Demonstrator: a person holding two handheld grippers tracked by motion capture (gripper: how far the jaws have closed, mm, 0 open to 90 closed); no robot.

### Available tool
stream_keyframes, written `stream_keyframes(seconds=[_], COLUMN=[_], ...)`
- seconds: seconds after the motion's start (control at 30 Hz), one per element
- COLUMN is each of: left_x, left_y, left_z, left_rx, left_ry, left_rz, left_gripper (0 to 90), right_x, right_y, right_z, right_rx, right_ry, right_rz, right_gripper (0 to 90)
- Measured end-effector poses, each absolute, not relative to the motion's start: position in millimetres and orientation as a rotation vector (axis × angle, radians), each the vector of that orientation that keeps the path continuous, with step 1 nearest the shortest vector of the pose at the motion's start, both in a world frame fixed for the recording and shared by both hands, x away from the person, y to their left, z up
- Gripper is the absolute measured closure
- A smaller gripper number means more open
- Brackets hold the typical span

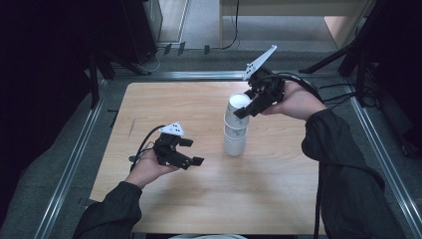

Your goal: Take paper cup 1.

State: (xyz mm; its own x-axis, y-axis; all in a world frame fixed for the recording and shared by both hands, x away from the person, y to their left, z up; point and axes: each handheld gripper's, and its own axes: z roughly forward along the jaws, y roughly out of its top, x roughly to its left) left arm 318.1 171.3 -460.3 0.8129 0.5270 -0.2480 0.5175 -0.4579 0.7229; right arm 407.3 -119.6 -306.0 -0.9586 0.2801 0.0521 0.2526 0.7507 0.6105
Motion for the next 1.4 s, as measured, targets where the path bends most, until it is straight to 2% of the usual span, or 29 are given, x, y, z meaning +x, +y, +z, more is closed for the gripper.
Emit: stream_keyframes(seconds=[0.3, 0.57, 0.7, 1.4], left_x=[317.3, 313.6, 311.8, 298.7], left_y=[174.4, 174.4, 174.1, 162.4], left_z=[-456.5, -453.6, -452.1, -446.6], left_rx=[2.122, 2.123, 2.121, 2.123], left_ry=[0.759, 0.74, 0.727, 0.604], left_rz=[0.007, 0.007, 0.008, -0.023], left_gripper=[12.6, 12.5, 12.5, 12.8], right_x=[388.9, 363.5, 353.5, 331.1], right_y=[-119.6, -113.6, -113.6, -128.4], right_z=[-284.1, -287.1, -299.7, -384.7], right_rx=[0.355, 0.242, 0.176, 0.283], right_ry=[2.923, 2.954, 2.965, 2.967], right_rz=[1.045, 1.054, 1.072, 1.329], right_gripper=[34.3, 34.3, 34.4, 34.4])
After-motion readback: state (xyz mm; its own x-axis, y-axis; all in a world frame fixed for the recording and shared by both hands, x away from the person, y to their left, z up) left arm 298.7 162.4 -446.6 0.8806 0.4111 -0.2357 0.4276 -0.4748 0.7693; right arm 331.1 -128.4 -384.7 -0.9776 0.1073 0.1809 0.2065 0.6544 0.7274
